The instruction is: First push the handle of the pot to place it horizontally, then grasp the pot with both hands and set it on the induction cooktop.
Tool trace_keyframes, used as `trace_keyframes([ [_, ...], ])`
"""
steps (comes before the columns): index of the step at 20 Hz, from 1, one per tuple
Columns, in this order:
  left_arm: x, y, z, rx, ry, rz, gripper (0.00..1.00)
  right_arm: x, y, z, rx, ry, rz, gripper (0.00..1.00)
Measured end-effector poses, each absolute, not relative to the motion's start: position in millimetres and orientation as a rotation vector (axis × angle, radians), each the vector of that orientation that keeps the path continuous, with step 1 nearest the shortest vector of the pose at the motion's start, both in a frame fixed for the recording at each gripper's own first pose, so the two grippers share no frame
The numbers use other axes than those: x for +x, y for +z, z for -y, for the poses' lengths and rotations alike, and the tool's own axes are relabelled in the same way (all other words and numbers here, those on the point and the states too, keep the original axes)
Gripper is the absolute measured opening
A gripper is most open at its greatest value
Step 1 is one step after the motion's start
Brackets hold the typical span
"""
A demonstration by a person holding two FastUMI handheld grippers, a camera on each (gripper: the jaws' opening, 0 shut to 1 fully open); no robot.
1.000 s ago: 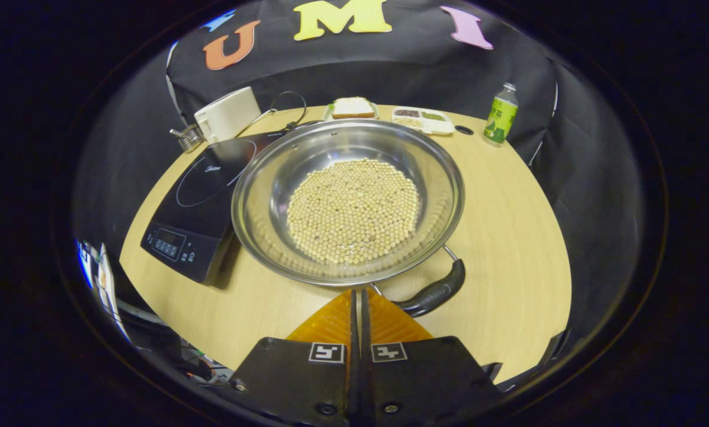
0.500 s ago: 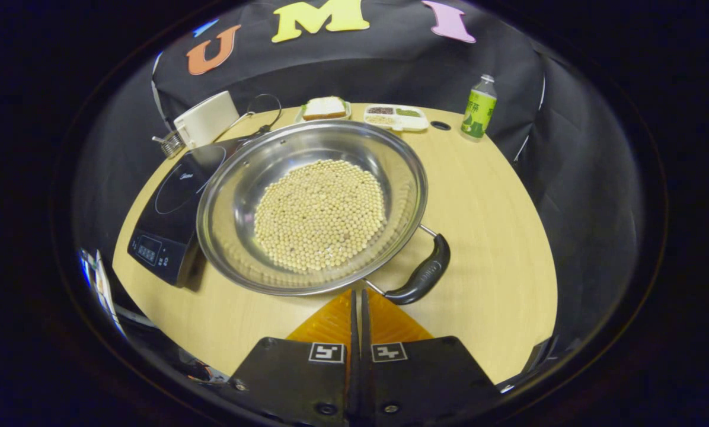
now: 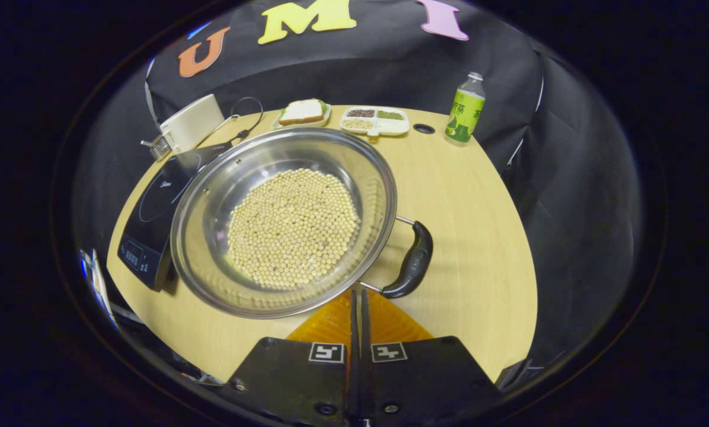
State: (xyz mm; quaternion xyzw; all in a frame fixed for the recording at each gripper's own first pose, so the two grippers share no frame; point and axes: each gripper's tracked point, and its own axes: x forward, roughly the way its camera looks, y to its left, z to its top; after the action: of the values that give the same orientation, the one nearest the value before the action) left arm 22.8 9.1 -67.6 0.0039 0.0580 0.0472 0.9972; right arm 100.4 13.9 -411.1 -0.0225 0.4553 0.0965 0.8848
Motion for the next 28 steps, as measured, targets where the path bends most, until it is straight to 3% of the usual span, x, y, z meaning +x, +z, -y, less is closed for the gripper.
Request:
trace_keyframes([
  [1,24.2,-68.3,-6.1,0.008,0.101,-0.117,0.96,104.6,-411.0,-9.1,-0.060,0.209,-0.949,0.04],
  [18,49.8,-92.1,31.1,0.020,0.198,-0.166,0.95,166.3,-412.9,19.7,-0.197,0.309,-0.935,0.00],
  [25,72.8,-109.2,51.0,0.022,0.140,-0.169,0.95,163.7,-399.6,44.0,-0.197,0.246,-0.863,0.01],
  [28,86.9,-125.1,60.1,0.023,0.102,-0.185,0.95,152.8,-382.9,53.2,-0.199,0.246,-0.819,0.12],
])
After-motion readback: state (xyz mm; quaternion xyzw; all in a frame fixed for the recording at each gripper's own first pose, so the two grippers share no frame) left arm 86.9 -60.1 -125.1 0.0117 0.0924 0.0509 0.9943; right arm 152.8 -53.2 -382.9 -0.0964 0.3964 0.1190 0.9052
